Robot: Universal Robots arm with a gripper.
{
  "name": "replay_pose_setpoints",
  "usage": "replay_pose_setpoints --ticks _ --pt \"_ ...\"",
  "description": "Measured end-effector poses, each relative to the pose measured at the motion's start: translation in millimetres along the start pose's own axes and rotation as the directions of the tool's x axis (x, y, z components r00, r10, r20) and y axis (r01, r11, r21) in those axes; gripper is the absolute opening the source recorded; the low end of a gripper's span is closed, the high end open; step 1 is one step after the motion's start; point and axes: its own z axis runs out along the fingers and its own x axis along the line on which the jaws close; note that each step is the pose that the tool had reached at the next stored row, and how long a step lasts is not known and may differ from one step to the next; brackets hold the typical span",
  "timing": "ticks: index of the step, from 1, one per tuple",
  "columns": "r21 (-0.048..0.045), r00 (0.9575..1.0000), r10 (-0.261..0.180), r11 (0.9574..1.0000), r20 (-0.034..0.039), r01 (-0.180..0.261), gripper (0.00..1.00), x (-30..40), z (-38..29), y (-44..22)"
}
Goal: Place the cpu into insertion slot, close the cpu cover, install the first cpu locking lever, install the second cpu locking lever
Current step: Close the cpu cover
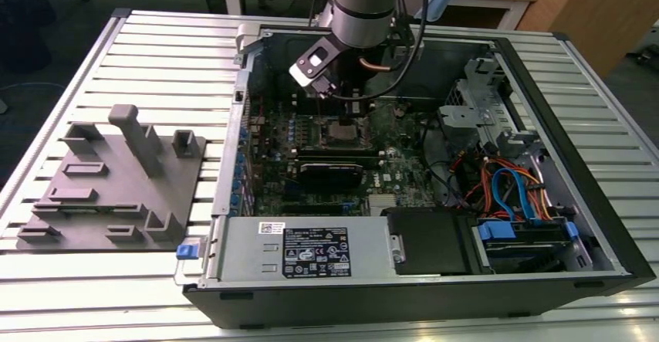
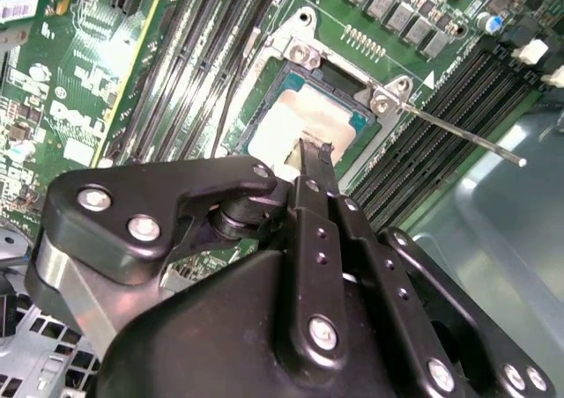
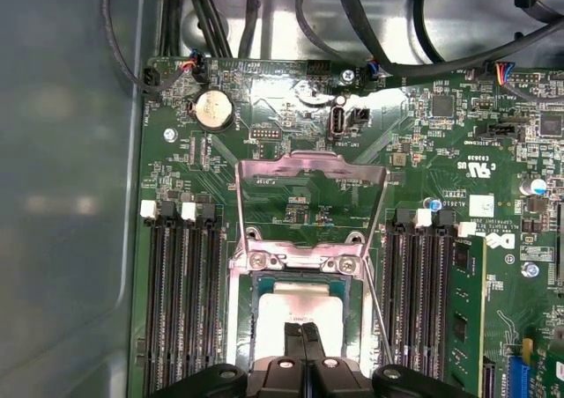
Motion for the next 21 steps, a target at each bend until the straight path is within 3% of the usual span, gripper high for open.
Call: replay_pose_setpoints --ticks 9,21 --pt "0.0002 1.0000 0.000 1.0000 0.0009 0.000 0.10 0.0 -0.9 0.0" --pt "0.0001 1.0000 0.000 1.0000 0.0008 0.000 0.10 0.2 -7.7 0.1"
